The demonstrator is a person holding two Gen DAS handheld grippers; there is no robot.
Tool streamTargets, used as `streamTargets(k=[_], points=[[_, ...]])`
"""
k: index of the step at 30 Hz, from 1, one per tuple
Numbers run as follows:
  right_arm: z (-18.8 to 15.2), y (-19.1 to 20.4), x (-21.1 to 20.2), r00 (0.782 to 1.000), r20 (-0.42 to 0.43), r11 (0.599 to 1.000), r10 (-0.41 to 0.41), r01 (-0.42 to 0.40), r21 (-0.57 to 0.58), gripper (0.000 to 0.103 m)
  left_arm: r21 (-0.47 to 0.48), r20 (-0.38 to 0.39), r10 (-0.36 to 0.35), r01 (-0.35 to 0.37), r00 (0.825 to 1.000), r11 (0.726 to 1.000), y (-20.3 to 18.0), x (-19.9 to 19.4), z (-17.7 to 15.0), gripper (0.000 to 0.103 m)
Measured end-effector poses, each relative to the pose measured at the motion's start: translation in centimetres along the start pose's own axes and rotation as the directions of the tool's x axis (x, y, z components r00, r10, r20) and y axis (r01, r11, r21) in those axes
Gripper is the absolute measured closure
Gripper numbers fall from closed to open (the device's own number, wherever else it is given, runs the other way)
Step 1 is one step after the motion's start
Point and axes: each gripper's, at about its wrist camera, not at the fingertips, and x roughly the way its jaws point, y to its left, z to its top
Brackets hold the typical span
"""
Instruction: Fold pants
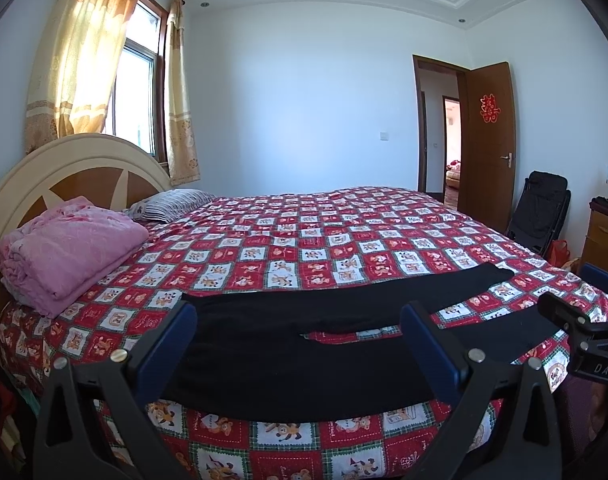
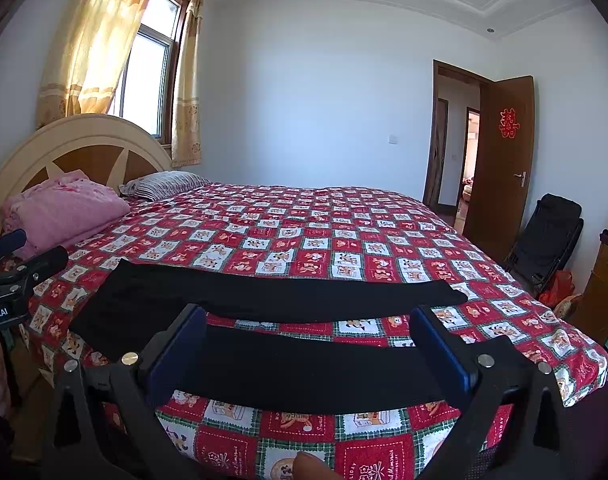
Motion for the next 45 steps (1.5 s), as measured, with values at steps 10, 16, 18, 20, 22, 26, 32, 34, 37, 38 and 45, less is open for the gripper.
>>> streamTargets(k=[10, 16, 18, 20, 22, 26, 32, 34, 37, 38, 45], points=[[-0.14, 0.01, 0.17, 1.0, -0.004, 1.0, -0.001, 0.001, -0.003, 0.001, -0.004, 0.0, 0.0, 0.0, 1.0, 1.0, 0.16, -0.09, 0.13, 0.0], [-0.15, -0.09, 0.23, 1.0, -0.003, 1.0, -0.001, 0.001, 0.0, 0.001, -0.007, -0.003, 0.003, -0.003, 1.0, 1.0, 0.3, -0.04, 0.24, 0.0], [-0.16, -0.11, 0.24, 1.0, -0.003, 1.0, -0.001, 0.001, 0.0, 0.001, -0.01, -0.005, 0.003, -0.003, 1.0, 1.0, 0.41, -0.01, 0.28, 0.0], [-0.15, -0.08, 0.23, 1.0, -0.003, 1.0, -0.001, 0.001, -0.001, 0.001, -0.009, -0.005, 0.003, -0.003, 1.0, 1.0, 0.43, -0.01, 0.27, 0.0], [-0.2, -0.16, 0.25, 1.0, -0.004, 1.0, -0.003, 0.003, -0.002, 0.001, -0.011, -0.006, 0.002, -0.002, 1.0, 1.0, 0.47, -0.04, 0.25, 0.0], [-0.22, -0.07, 0.25, 1.0, -0.005, 1.0, -0.002, 0.002, -0.003, 0.001, -0.01, -0.005, 0.002, -0.002, 1.0, 1.0, 0.44, 0.0, 0.28, 0.0], [-0.29, -0.09, 0.34, 1.0, -0.007, 1.0, -0.002, 0.002, -0.003, 0.001, -0.011, -0.005, 0.004, -0.004, 1.0, 1.0, 0.42, -0.01, 0.24, 0.0], [-0.31, -0.1, 0.33, 1.0, -0.007, 1.0, -0.002, 0.002, -0.004, 0.001, -0.011, -0.005, 0.002, -0.002, 1.0, 1.0, 0.43, 0.0, 0.25, 0.0], [-0.34, -0.1, 0.37, 1.0, -0.008, 1.0, -0.002, 0.002, -0.003, 0.001, -0.01, -0.005, 0.003, -0.003, 1.0, 1.0, 0.41, 0.0, 0.26, 0.0], [-0.35, -0.1, 0.37, 1.0, -0.007, 1.0, -0.002, 0.002, -0.004, 0.001, -0.01, -0.005, 0.003, -0.003, 1.0, 1.0, 0.43, 0.0, 0.27, 0.0], [-0.47, 0.03, 0.42, 1.0, -0.01, 1.0, -0.002, 0.001, -0.006, 0.001, -0.011, -0.007, 0.002, -0.002, 1.0, 1.0, 0.46, 0.0, 0.21, 0.0]])
